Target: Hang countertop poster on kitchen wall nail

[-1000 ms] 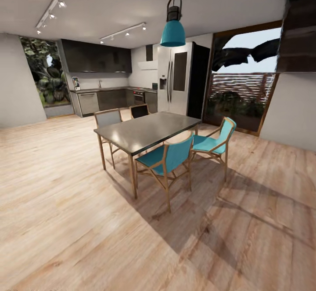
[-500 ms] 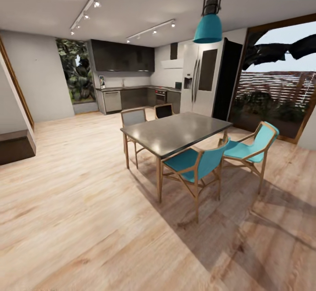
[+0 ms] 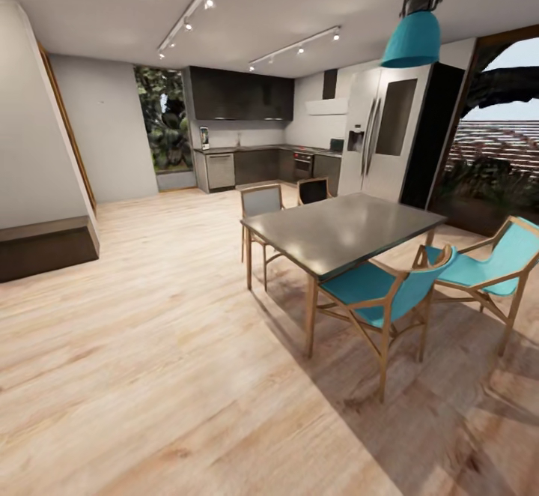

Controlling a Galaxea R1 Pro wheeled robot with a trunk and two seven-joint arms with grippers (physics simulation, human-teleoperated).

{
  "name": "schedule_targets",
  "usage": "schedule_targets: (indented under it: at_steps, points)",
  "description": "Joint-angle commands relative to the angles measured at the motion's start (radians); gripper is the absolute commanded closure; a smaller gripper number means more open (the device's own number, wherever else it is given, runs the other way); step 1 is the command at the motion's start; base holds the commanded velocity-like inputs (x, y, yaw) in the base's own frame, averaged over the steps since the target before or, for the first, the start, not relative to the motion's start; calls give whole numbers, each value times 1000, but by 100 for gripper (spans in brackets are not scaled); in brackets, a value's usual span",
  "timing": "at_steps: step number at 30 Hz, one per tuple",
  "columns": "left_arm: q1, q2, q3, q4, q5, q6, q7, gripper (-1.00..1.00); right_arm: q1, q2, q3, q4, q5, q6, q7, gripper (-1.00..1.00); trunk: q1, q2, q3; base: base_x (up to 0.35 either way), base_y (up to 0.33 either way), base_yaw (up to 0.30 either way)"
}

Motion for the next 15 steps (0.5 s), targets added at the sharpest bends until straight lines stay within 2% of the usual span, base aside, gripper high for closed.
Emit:
schedule_targets:
  at_steps: [1, 12, 15]
  points:
    - [0, 0, 1, -1, 0, -1, 0, -100, -1, -1, 4, 1, 2, -3, 0, -100, 0, 0, -1, 222, 307, 19]
    - [0, 0, 1, -1, 0, -1, 0, -100, -1, -3, 3, 1, 3, -4, 0, -100, 0, 0, -1, 220, 307, 7]
    - [0, 0, 1, -1, 0, -1, 0, -100, -1, -3, 2, 1, 2, -5, 0, -100, 0, 0, -2, 232, 293, 92]
